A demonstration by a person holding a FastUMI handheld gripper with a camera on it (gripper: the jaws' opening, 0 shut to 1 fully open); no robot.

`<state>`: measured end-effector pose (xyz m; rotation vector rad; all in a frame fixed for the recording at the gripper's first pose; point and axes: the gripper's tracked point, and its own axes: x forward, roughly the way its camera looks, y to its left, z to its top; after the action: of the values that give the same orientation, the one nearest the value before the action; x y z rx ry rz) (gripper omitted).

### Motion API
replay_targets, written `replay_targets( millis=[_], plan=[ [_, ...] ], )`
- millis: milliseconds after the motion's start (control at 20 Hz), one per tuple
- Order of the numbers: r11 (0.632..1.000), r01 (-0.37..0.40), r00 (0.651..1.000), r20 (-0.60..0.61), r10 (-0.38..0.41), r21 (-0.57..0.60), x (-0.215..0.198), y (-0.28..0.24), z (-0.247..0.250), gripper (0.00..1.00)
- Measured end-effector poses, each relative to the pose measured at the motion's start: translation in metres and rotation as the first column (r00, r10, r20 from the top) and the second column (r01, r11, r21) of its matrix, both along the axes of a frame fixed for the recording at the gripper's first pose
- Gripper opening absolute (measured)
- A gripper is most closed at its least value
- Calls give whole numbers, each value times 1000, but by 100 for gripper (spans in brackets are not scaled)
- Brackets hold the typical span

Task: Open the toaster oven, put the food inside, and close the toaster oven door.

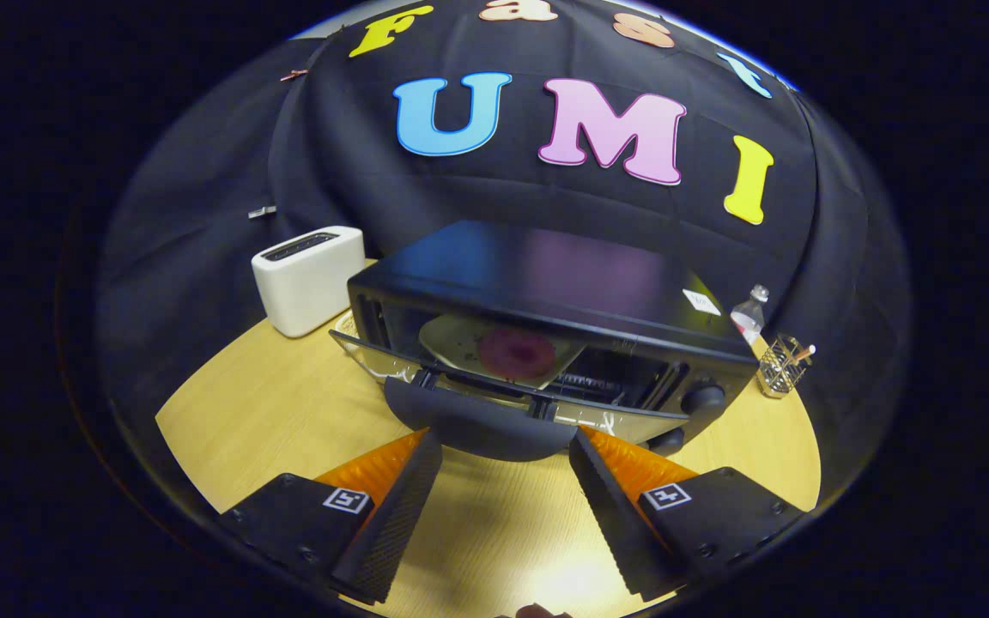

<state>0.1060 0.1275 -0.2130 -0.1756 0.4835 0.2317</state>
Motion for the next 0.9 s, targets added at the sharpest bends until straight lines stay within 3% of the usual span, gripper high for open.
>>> replay_targets(
  millis=[150, 450, 650, 900],
  plan=[
    [999, 19, 998, 63, -21, 35, 2, -3, 31, 99],
    [994, 80, 980, 175, -93, 78, -27, -56, 84, 98],
    [977, 191, 936, 283, -210, 93, -50, -111, 123, 98],
    [945, 295, 893, 311, -324, 138, -81, -154, 149, 98]
  ],
)
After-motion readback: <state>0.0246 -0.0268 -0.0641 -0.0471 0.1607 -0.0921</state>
